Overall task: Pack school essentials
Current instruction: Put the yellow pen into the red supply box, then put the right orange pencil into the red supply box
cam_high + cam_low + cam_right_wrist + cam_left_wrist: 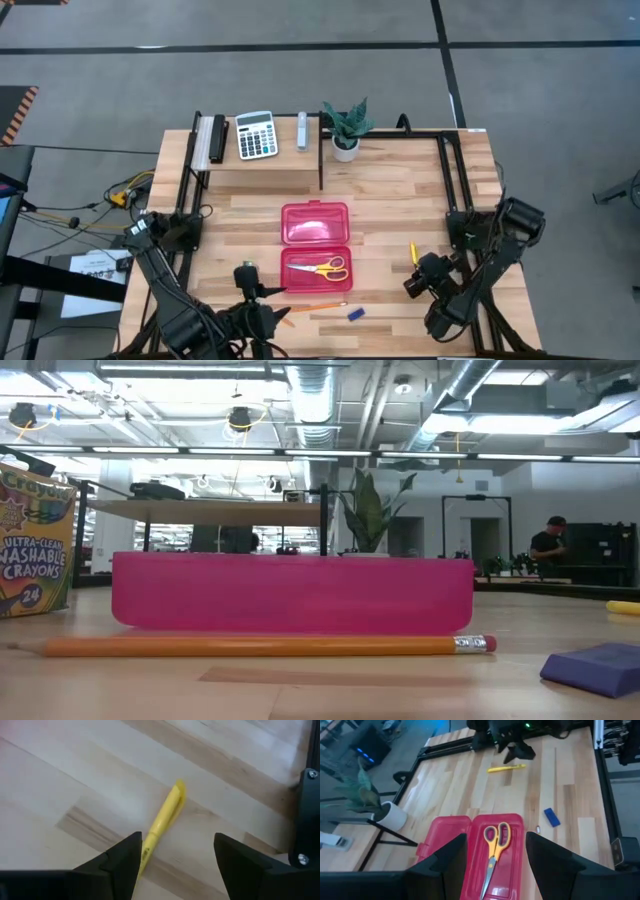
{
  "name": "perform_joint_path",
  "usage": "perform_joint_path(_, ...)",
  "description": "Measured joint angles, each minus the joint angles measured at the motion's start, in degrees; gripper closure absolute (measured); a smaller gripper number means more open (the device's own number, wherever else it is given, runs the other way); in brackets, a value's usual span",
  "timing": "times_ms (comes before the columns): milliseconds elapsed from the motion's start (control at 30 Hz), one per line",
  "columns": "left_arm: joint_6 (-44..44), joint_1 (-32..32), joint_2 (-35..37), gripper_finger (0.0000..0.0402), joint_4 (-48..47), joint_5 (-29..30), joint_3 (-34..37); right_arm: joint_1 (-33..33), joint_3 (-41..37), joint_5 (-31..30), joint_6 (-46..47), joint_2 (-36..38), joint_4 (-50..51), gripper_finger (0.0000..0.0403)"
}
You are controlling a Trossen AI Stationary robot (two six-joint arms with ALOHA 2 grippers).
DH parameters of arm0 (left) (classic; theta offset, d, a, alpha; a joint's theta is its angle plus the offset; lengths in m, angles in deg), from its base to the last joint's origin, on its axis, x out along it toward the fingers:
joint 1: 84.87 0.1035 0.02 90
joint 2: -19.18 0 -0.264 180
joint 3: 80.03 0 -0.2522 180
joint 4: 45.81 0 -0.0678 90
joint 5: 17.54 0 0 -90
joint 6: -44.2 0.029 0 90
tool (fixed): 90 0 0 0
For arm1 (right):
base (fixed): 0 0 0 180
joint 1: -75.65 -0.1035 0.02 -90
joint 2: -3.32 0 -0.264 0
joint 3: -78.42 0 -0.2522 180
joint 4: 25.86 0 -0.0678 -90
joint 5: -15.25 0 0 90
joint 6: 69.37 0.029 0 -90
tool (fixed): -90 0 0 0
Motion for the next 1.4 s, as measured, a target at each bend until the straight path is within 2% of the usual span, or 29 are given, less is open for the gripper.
perform_joint_path(233,-1.2,0.0,0.0,0.0212,-0.5,1.1,0.0,1.2,0.2,-1.7,0.8,-8.4,-6.2,0.0149)
perform_joint_path(333,-1.3,0.0,0.0,0.0212,-0.5,1.1,0.0,1.0,0.2,-2.7,2.1,-10.5,-7.9,0.0171)
perform_joint_path(400,-1.7,0.0,0.0,0.0212,-0.6,1.4,0.0,0.9,0.3,-2.8,2.8,-11.1,-8.9,0.0209)
perform_joint_path(567,-1.8,0.0,0.0,0.0212,-0.5,1.8,0.0,0.9,0.3,-2.9,1.2,-10.9,-10.4,0.0359)
perform_joint_path(600,-1.8,0.0,0.0,0.0212,-0.4,1.7,0.0,0.9,0.3,-2.7,0.5,-10.7,-10.4,0.0377)
perform_joint_path(767,-2.2,0.0,0.0,0.0212,-0.3,1.6,0.0,0.9,0.3,-3.1,0.6,-9.3,-10.6,0.0378)
perform_joint_path(867,-2.2,0.0,0.0,0.0212,-0.3,1.6,0.0,0.6,0.6,-4.7,0.5,-7.8,-10.2,0.0393)
perform_joint_path(1000,-2.2,0.0,0.0,0.0212,-0.3,2.2,0.2,0.2,1.2,-7.8,0.5,-3.8,-7.8,0.039)
perform_joint_path(1067,-2.2,0.0,0.1,0.0212,0.0,3.5,1.5,-0.3,1.1,-11.1,0.5,-2.1,-7.3,0.0395)
perform_joint_path(1267,-6.2,3.1,0.1,0.0212,1.4,8.1,8.1,-2.0,1.2,-26.1,0.3,3.4,-7.0,0.0396)
perform_joint_path(1400,-1.5,6.4,0.1,0.0212,13.0,6.7,13.4,-3.4,1.2,-40.0,-1.4,6.7,-7.3,0.0403)
